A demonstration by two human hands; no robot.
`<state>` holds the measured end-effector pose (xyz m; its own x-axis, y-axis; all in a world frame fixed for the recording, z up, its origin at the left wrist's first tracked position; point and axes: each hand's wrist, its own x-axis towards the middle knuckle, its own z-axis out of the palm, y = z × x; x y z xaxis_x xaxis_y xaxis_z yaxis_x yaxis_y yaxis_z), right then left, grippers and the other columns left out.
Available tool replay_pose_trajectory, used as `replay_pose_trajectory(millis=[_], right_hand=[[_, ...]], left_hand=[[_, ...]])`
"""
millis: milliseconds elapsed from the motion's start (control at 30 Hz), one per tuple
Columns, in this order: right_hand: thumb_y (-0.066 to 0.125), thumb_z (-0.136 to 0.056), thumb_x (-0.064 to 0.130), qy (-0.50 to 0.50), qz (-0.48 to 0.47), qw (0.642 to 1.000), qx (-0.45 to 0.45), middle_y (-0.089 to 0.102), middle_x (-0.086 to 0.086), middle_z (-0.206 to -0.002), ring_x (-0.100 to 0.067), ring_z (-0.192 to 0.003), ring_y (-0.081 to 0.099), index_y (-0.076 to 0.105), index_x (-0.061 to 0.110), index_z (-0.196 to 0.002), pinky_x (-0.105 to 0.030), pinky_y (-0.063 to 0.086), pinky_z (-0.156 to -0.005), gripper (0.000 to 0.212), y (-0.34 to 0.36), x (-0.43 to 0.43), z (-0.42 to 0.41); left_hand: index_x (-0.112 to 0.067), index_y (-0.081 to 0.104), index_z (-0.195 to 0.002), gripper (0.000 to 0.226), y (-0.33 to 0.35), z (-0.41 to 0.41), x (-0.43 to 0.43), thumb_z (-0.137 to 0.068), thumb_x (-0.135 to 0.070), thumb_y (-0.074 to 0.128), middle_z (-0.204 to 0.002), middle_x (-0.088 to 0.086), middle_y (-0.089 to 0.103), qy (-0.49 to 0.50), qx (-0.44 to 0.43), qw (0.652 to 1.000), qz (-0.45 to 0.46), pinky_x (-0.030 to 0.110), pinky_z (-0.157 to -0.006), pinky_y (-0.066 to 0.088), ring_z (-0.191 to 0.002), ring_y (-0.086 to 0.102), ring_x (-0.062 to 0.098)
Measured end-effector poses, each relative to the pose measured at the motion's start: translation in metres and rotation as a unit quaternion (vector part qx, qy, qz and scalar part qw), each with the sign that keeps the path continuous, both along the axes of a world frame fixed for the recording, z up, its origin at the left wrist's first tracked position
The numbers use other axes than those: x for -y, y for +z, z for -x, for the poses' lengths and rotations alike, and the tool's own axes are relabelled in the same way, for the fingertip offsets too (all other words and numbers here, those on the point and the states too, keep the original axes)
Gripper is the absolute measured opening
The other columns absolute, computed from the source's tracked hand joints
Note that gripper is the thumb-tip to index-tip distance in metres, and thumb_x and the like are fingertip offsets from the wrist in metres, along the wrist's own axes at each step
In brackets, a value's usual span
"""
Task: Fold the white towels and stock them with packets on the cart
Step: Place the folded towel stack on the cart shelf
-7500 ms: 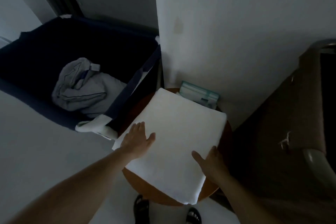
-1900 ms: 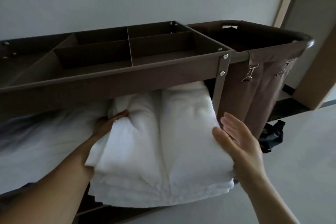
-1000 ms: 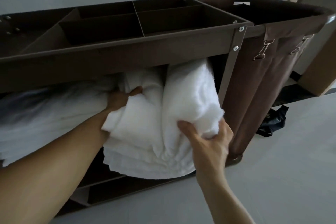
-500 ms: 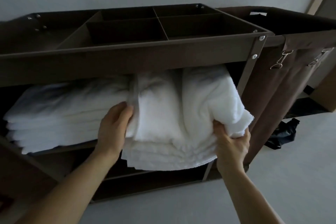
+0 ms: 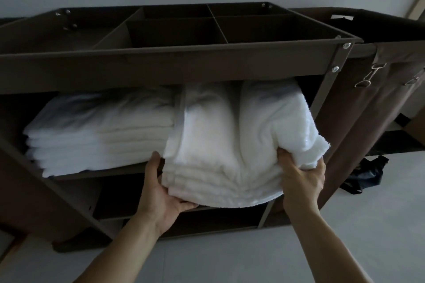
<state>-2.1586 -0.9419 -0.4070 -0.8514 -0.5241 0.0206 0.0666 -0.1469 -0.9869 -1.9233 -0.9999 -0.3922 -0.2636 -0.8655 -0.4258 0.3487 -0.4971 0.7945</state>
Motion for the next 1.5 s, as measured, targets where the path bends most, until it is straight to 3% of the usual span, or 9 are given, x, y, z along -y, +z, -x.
replay_pose_trajectory(millis=[200,533,767,933,1000,1133,1267,1400,1500], right_hand=[[0.087,-0.070,0.029,0.026,-0.013,0.999,-0.038,0.049,0.014,-0.123,0.006,-0.093,0.056,0.050,0.051,-0.091,-0.014,0.045,-0.074,0.048,0.008,-0.003,0.000],[0.084,-0.073,0.032,0.025,0.025,0.995,-0.093,0.050,0.014,-0.118,0.001,-0.096,0.057,0.056,0.041,-0.098,-0.019,0.047,-0.073,0.039,0.023,0.058,0.015],[0.081,-0.075,0.036,0.028,0.002,0.999,-0.046,0.047,0.010,-0.129,-0.007,-0.104,0.056,0.055,0.026,-0.129,-0.021,0.044,-0.075,0.061,0.016,0.114,0.020],[0.078,-0.078,0.038,0.025,-0.017,1.000,-0.009,0.046,0.006,-0.127,-0.012,-0.105,0.055,0.047,0.027,-0.137,-0.029,0.046,-0.081,0.067,0.011,0.111,0.031],[0.077,-0.076,0.045,0.036,-0.023,0.999,0.006,0.050,0.004,-0.123,-0.012,-0.103,0.058,0.047,0.028,-0.132,-0.031,0.049,-0.082,0.066,0.013,0.107,0.036],[0.071,-0.081,0.048,0.083,-0.107,0.990,-0.051,0.039,0.002,-0.149,-0.009,-0.121,0.049,0.028,0.031,-0.146,-0.034,0.046,-0.089,0.080,0.020,0.083,0.032],[0.072,-0.082,0.038,0.028,-0.168,0.903,-0.394,0.017,-0.002,-0.160,-0.020,-0.142,0.030,0.015,0.022,-0.153,-0.042,0.042,-0.103,0.093,0.022,0.046,0.009],[0.080,-0.068,0.044,0.073,-0.177,0.676,-0.712,0.027,-0.014,-0.159,-0.036,-0.150,0.012,0.033,0.018,-0.150,-0.062,0.018,-0.117,0.098,0.025,0.068,0.028],[0.084,-0.050,0.063,0.150,-0.288,0.558,-0.764,0.000,-0.017,-0.164,-0.041,-0.149,-0.010,0.015,0.019,-0.157,-0.062,-0.005,-0.118,0.134,0.037,0.090,0.052]], left_hand=[[-0.045,0.048,-0.138,0.098,0.034,0.034,-0.013,-0.053,-0.092,0.062,-0.130,-0.003,0.062,-0.036,0.149,0.982,0.114,0.057,-0.091,0.050,-0.115,0.062,0.025],[-0.032,0.068,-0.107,0.029,0.062,0.097,0.044,-0.080,-0.035,0.077,-0.094,-0.007,0.076,0.005,0.181,0.958,0.220,0.045,-0.086,0.058,-0.087,0.073,0.012],[-0.035,0.057,-0.123,0.052,0.026,0.076,0.096,-0.077,-0.056,0.069,-0.110,-0.004,0.073,0.065,0.198,0.962,0.178,0.048,-0.081,0.060,-0.097,0.071,0.017],[-0.051,0.018,-0.146,0.072,0.009,0.068,0.079,-0.090,-0.045,0.062,-0.133,-0.011,0.057,0.032,0.294,0.923,0.247,0.037,-0.084,0.058,-0.106,0.063,0.009],[-0.037,0.011,-0.152,0.080,0.015,0.056,0.067,-0.090,-0.038,0.063,-0.118,-0.012,0.062,-0.049,0.419,0.854,0.304,0.021,-0.060,0.055,-0.080,0.065,0.004],[-0.016,0.068,-0.095,0.027,0.041,0.034,0.055,-0.080,-0.039,0.072,-0.065,-0.006,0.062,-0.081,0.704,0.428,0.561,0.029,-0.048,0.048,-0.055,0.058,0.013],[0.001,0.064,-0.122,0.071,0.050,0.064,0.074,-0.065,-0.039,0.077,-0.126,0.021,0.061,-0.131,0.664,0.220,0.703,0.051,-0.100,0.045,-0.120,0.055,0.036],[-0.005,0.027,-0.153,0.122,0.063,0.085,0.114,-0.056,-0.064,0.073,-0.161,0.022,0.015,-0.186,0.734,0.118,0.642,0.056,-0.118,0.007,-0.148,0.012,0.041],[-0.018,0.012,-0.154,0.134,0.052,0.076,0.133,-0.047,-0.075,0.070,-0.159,0.018,0.012,-0.191,0.758,0.176,0.598,0.063,-0.110,0.022,-0.142,0.020,0.043]])
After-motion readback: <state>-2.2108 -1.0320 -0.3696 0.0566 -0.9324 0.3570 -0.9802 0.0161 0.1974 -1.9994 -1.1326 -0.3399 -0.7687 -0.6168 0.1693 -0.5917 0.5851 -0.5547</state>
